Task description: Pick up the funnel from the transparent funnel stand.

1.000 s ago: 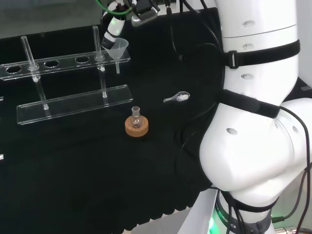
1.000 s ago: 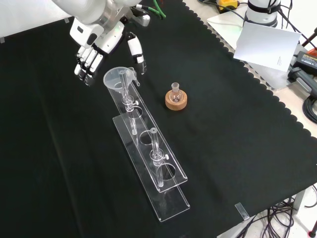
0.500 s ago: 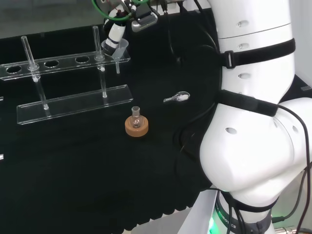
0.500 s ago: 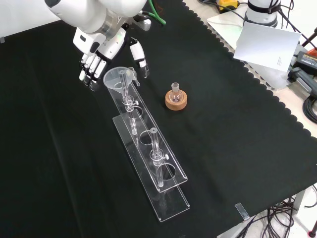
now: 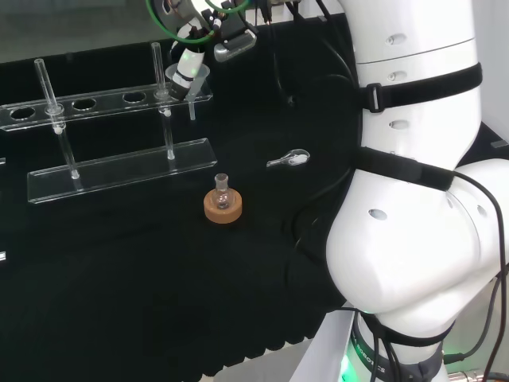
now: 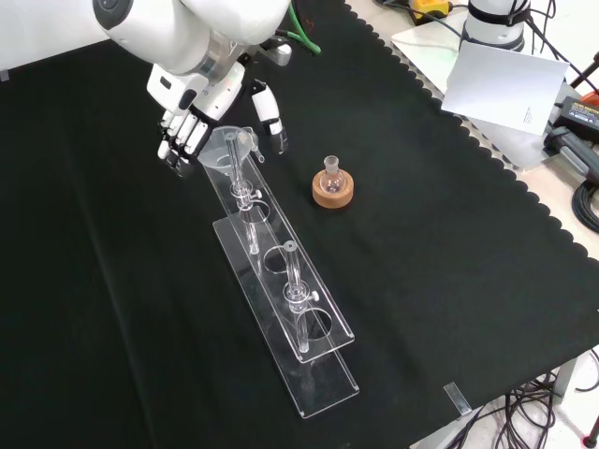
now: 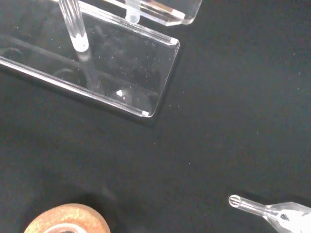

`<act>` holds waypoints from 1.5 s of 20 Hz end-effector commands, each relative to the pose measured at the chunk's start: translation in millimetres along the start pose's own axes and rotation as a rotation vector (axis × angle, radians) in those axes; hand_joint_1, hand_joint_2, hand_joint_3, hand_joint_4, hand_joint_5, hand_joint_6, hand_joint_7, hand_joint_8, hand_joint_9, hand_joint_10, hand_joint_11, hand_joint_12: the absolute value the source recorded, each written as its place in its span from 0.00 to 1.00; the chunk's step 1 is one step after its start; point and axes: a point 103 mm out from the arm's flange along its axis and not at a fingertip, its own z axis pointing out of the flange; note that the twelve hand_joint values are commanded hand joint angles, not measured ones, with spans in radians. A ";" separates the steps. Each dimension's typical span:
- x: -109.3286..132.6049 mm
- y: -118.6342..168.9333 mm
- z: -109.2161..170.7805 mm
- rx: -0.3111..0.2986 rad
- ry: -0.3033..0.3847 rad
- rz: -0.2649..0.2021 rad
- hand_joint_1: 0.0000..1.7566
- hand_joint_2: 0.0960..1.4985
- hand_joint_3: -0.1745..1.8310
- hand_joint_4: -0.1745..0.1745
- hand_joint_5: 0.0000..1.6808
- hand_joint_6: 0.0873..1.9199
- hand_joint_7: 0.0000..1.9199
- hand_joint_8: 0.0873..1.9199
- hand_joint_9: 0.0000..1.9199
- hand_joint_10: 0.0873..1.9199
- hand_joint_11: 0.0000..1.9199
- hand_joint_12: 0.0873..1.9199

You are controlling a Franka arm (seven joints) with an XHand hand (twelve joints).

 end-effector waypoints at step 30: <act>-19.3 -11.3 5.8 -0.003 -0.005 0.046 0.37 0.43 0.11 0.61 0.22 0.00 0.29 0.25 0.06 0.41 0.00 0.52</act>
